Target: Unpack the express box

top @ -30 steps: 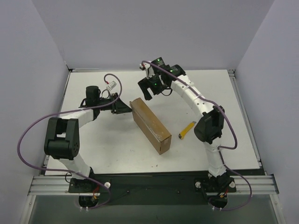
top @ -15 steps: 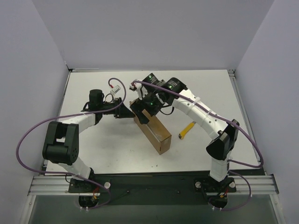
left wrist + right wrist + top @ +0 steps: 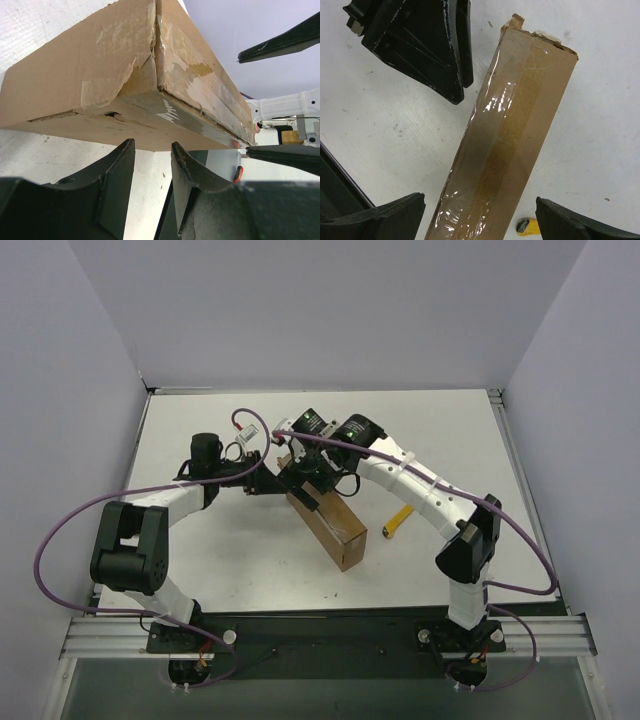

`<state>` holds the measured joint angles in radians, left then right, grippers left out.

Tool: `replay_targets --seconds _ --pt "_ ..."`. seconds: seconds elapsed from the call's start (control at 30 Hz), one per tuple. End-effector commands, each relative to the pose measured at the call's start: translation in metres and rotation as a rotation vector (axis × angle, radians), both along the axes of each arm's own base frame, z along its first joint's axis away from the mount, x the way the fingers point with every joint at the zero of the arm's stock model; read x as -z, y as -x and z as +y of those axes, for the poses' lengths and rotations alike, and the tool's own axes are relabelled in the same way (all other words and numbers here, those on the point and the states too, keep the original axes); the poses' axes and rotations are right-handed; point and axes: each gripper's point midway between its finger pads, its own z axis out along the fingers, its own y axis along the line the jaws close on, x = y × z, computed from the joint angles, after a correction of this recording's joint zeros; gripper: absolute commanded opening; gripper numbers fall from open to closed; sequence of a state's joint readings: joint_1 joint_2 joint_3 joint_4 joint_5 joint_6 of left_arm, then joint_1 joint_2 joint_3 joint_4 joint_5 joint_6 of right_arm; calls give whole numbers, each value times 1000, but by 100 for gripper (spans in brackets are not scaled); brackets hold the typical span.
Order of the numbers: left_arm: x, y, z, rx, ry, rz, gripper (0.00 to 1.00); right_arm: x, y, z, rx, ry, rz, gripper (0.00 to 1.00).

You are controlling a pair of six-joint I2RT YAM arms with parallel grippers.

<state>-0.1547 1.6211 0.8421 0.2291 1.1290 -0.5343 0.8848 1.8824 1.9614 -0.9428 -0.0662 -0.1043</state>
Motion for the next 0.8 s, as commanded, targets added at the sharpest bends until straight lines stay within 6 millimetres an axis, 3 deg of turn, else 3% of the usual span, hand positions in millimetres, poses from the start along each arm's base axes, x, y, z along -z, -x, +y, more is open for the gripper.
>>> replay_targets --seconds 0.0,0.27,0.47,0.77 --pt "-17 -4 -1 9 11 -93 45 19 1 -9 18 75 38 96" --pt "-15 -5 -3 12 13 -84 45 26 -3 -16 57 61 97 93" --pt "-8 -9 -3 6 3 -70 45 18 0 -12 59 -23 165 76" --pt "17 -20 -3 16 -60 -29 45 8 12 -15 82 -161 320 66"
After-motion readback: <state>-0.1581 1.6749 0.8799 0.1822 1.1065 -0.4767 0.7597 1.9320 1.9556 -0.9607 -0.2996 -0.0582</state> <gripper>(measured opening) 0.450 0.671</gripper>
